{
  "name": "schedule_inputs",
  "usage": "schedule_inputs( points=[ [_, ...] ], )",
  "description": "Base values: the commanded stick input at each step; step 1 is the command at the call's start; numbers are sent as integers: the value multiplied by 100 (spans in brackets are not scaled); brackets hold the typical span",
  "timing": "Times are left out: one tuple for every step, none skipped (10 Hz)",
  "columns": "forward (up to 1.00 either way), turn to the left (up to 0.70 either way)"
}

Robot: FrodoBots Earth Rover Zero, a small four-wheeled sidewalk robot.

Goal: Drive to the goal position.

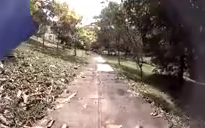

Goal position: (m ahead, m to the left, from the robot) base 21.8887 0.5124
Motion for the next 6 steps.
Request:
schedule_inputs(
  points=[
    [50,36],
    [50,18],
    [50,0],
    [50,10],
    [50,46],
    [50,50]
  ],
)
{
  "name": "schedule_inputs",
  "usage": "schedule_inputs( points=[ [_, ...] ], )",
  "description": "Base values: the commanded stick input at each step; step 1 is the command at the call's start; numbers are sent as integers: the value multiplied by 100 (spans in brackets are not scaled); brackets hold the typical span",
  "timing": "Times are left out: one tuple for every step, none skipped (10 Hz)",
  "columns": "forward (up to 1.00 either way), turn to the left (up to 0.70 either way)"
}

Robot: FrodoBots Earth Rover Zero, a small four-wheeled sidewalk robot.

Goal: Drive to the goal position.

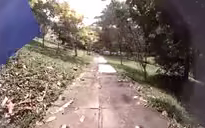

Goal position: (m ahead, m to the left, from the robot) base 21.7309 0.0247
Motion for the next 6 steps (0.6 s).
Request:
schedule_inputs(
  points=[
    [50,50],
    [50,46],
    [50,7],
    [50,45],
    [50,44],
    [50,38]
  ],
)
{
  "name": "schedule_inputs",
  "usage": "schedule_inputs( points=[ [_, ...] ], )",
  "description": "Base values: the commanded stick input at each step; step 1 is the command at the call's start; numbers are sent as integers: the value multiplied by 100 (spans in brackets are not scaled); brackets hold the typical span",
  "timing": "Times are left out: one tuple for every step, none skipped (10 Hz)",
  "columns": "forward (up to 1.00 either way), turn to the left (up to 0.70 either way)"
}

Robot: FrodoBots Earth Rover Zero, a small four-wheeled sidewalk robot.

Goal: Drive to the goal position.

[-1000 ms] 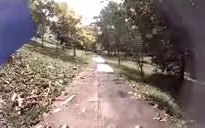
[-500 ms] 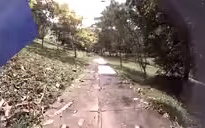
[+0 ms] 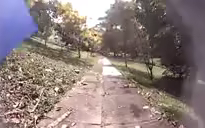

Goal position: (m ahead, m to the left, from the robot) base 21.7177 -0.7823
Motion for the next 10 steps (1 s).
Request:
schedule_inputs(
  points=[
    [50,31],
    [50,41],
    [50,32],
    [50,1],
    [50,0],
    [50,0],
    [50,0],
    [50,0],
    [50,0],
    [50,0]
  ],
)
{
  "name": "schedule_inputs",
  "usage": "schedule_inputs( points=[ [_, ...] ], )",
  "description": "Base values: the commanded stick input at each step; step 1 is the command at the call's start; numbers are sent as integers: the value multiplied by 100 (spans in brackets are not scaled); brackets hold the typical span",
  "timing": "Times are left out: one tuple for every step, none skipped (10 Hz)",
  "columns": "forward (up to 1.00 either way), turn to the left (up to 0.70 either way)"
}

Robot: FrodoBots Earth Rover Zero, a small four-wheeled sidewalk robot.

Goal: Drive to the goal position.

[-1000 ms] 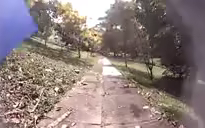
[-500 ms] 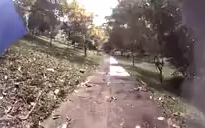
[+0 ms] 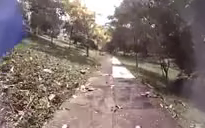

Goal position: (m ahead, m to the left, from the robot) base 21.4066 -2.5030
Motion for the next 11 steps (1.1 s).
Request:
schedule_inputs(
  points=[
    [50,0],
    [50,-50],
    [50,-44],
    [50,-38],
    [50,-27],
    [50,-15],
    [50,-4],
    [50,-9],
    [50,-22],
    [50,-35],
    [50,-48]
  ],
)
